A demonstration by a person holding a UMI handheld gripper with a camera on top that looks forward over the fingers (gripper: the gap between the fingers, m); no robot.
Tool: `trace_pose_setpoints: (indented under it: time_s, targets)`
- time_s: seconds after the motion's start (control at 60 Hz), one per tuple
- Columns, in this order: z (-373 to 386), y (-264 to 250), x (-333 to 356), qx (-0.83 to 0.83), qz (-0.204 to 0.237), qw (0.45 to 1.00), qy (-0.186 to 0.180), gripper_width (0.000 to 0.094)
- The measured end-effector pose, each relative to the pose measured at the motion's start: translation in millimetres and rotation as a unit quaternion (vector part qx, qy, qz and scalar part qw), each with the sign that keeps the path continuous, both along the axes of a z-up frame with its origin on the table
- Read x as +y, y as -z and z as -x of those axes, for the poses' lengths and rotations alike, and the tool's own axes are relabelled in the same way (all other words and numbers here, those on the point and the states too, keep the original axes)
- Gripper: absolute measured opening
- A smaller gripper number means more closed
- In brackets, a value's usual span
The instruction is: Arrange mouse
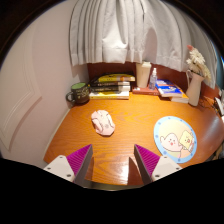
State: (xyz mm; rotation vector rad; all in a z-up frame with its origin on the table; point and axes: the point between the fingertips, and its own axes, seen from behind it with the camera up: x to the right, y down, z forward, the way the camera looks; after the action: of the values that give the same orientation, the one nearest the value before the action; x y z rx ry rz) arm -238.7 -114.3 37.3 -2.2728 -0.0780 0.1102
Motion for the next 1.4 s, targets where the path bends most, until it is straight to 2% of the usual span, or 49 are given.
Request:
trace_pose_setpoints:
  time_s: [0.233, 0.517, 0.633, 0.867, 0.967, 1.017, 1.033, 1.15, 1.233, 1.4]
  targets:
    - [32.3, 40.1, 80.2, -0.008, 0.022, 1.000, 0.002, 0.0840]
    - [39.0, 52.7, 156.3, -0.027, 0.032, 0.999, 0.018, 0.0821]
    - [35.7, 52.5, 174.6, -0.023, 0.035, 0.999, 0.034, 0.0752]
    - [26.5, 53.7, 181.3, -0.019, 0.049, 0.996, 0.066, 0.0548]
    - [25.5, 54.7, 180.2, -0.015, 0.057, 0.996, 0.062, 0.0497]
    - [25.7, 55.4, 179.2, -0.012, 0.067, 0.996, 0.055, 0.0429]
    - [25.8, 56.0, 178.8, -0.013, 0.071, 0.996, 0.052, 0.0457]
    - [27.5, 56.1, 178.9, -0.016, 0.101, 0.995, 0.023, 0.0411]
    - [27.6, 32.9, 181.8, -0.005, 0.099, 0.995, 0.004, 0.0413]
    - [-19.6, -85.6, 181.2, -0.022, 0.010, 1.000, -0.010, 0.0415]
